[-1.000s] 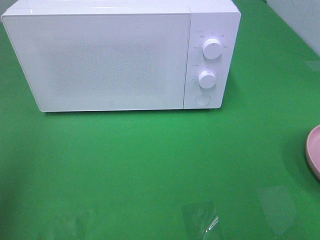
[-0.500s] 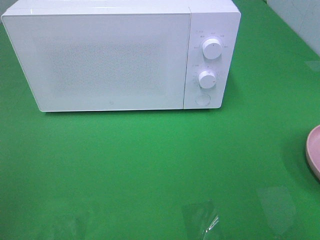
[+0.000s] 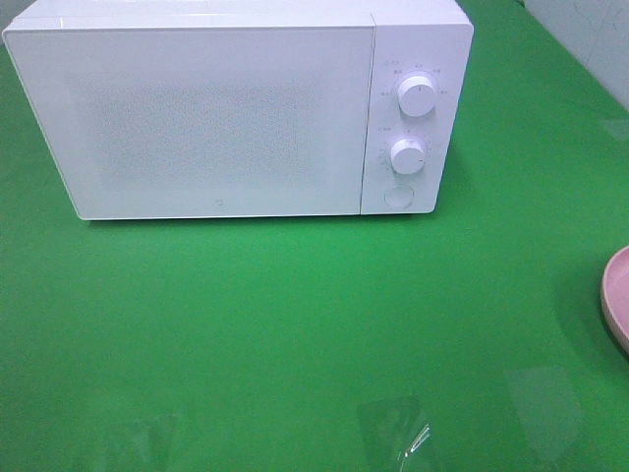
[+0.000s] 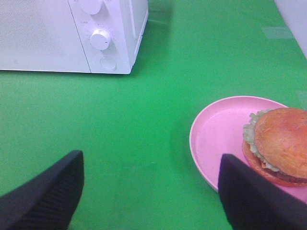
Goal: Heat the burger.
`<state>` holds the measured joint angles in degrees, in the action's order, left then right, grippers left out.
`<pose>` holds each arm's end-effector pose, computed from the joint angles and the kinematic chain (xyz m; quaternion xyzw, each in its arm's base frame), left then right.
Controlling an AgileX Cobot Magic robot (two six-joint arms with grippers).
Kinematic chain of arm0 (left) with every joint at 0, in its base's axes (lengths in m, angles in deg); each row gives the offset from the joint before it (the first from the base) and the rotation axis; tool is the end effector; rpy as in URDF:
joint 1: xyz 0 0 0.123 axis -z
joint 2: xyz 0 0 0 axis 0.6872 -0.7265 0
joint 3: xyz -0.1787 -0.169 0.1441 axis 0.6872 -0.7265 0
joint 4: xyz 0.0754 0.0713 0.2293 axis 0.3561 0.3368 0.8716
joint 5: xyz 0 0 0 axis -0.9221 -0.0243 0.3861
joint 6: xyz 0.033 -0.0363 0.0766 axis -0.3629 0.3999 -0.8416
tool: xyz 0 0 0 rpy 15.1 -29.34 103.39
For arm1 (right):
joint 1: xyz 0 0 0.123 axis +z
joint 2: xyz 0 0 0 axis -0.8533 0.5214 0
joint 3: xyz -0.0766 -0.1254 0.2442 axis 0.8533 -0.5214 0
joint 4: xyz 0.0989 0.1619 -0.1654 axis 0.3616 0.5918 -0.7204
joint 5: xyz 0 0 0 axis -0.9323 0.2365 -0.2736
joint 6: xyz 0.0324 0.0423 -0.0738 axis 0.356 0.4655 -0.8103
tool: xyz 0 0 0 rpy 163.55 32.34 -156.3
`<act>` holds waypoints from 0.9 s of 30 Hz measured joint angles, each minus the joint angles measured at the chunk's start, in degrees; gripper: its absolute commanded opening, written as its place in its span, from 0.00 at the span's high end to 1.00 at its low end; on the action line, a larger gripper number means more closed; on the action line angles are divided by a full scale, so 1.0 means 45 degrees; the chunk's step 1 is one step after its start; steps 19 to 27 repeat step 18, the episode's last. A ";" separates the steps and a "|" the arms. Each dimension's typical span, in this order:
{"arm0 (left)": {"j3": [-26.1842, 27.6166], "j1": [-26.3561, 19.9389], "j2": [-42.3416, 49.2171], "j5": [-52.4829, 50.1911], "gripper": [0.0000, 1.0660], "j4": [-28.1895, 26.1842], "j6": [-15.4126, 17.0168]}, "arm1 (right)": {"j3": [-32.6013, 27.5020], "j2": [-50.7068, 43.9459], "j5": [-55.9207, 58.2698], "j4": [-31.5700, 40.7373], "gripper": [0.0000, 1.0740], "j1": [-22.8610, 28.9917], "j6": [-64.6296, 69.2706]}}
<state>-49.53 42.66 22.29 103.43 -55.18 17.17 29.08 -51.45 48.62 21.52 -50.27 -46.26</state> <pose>-0.0038 -0.0044 0.2785 0.0221 0.8509 -0.0080 0.5248 -0.0041 -0.0029 0.2845 -0.0189 0.8340 0.0522 0.5490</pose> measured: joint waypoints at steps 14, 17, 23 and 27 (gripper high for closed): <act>0.0000 -0.0433 0.0127 -0.0025 0.07 -0.0102 0.0013 | 0.0000 0.0000 0.0000 0.0000 0.29 0.0000 0.0000; 0.0000 -0.0433 0.0127 -0.0025 0.07 -0.0102 0.0013 | 0.0000 0.0000 0.0000 0.0000 0.29 0.0000 0.0000; 0.0000 -0.0433 0.0127 -0.0025 0.07 -0.0102 0.0013 | 0.0000 0.0000 0.0000 0.0000 0.29 0.0000 0.0000; 0.0000 -0.0433 0.0127 -0.0025 0.07 -0.0102 0.0013 | 0.0000 0.0000 0.0000 0.0000 0.29 0.0000 0.0000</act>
